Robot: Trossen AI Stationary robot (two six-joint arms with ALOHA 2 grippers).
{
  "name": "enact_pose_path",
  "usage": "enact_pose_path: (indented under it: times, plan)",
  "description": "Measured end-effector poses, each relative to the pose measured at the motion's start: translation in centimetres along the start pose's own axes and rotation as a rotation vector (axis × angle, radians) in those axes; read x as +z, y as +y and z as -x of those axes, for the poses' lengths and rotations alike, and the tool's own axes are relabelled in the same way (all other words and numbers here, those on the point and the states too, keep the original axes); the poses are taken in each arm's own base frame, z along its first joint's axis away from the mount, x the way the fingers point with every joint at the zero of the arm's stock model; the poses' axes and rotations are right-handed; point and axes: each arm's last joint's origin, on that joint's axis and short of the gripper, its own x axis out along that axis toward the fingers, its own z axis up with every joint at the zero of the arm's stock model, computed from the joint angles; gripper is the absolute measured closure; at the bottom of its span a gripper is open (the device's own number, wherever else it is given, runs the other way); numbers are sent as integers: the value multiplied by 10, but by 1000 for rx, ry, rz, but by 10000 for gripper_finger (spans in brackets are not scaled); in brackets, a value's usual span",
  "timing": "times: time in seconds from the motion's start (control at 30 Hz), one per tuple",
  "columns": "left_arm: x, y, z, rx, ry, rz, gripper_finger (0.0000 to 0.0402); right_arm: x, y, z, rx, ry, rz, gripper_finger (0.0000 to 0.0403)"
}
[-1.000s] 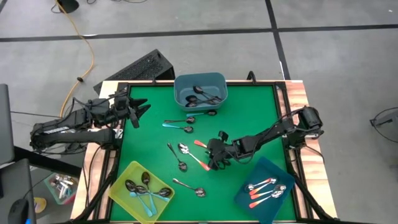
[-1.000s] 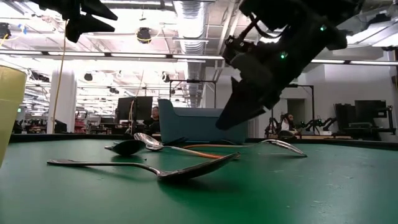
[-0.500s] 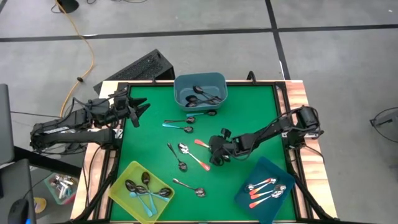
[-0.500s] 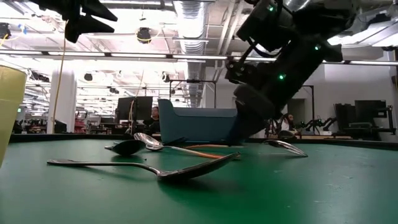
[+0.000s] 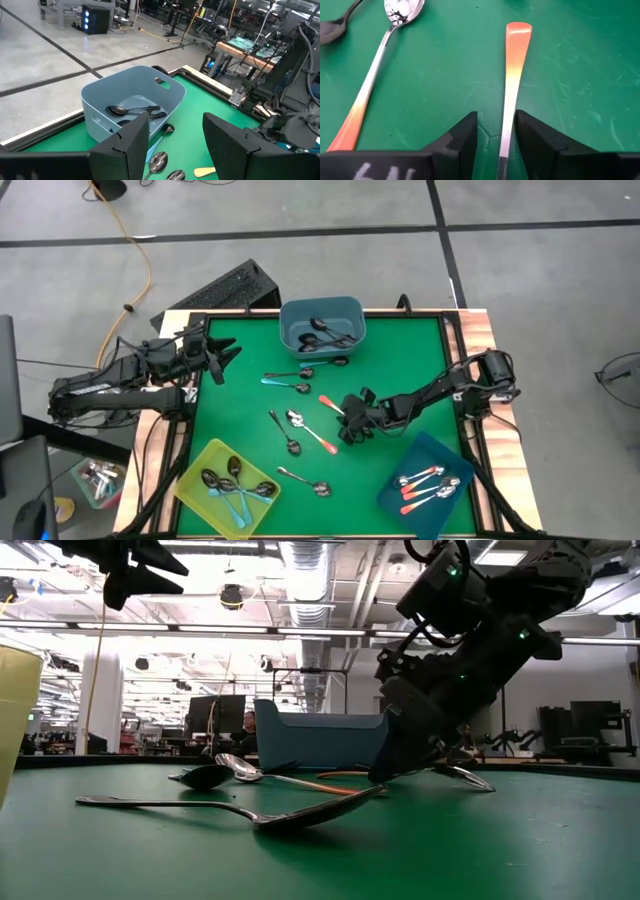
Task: Sort silverware by color (type)
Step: Put the orange spoon into the blue bin
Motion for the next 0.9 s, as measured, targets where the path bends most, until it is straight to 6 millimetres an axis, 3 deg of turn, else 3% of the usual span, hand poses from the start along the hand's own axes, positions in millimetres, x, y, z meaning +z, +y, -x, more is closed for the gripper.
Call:
enact_pose_path:
  times: [0.43, 0.73, 0.9]
  plan:
    - [0, 0, 0, 2, 3, 6, 232, 0, 0, 0, -2, 1, -89, 389]
    - [0, 0, 0, 2, 3, 7, 232, 20, 8, 10, 61, -21, -182, 391]
    - [0, 0, 0, 2, 4, 7, 232, 46, 10, 32, 91, -115, -229, 392]
